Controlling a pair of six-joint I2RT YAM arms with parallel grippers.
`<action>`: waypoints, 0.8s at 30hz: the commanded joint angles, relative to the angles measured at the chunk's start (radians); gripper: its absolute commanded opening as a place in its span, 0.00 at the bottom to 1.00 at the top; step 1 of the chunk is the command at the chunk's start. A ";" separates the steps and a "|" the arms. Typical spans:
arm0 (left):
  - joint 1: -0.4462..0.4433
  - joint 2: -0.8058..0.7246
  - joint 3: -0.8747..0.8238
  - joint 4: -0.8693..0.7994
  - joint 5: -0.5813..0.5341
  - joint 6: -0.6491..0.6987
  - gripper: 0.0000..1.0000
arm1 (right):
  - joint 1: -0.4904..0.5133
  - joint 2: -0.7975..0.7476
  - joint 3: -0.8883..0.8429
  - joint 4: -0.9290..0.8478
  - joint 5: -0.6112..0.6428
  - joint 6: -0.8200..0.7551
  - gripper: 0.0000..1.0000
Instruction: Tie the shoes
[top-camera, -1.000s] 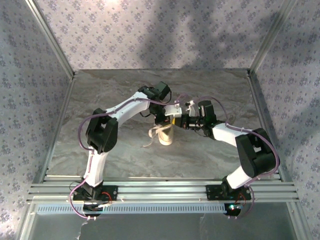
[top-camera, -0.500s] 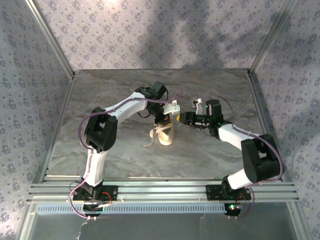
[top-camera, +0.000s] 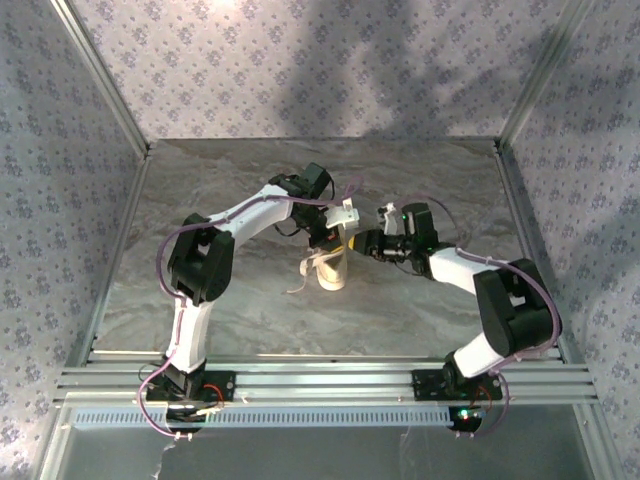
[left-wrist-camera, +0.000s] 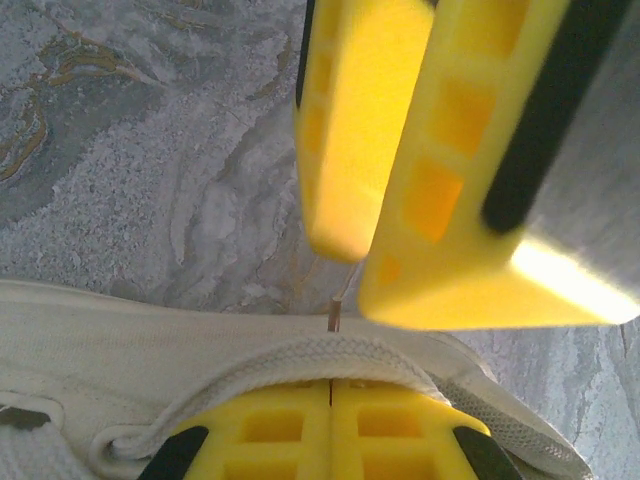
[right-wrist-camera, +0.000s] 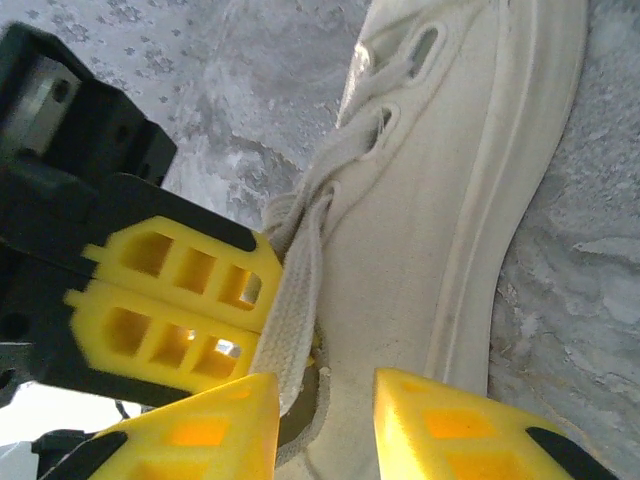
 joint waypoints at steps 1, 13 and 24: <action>0.006 -0.032 -0.008 0.032 0.034 -0.001 0.00 | 0.011 0.029 0.025 0.050 0.023 0.046 0.29; 0.007 -0.041 -0.024 0.049 0.043 -0.004 0.00 | 0.016 0.037 0.048 0.050 0.032 0.052 0.27; 0.015 -0.053 -0.038 0.064 0.049 -0.013 0.00 | 0.037 0.054 0.058 0.047 0.035 0.056 0.20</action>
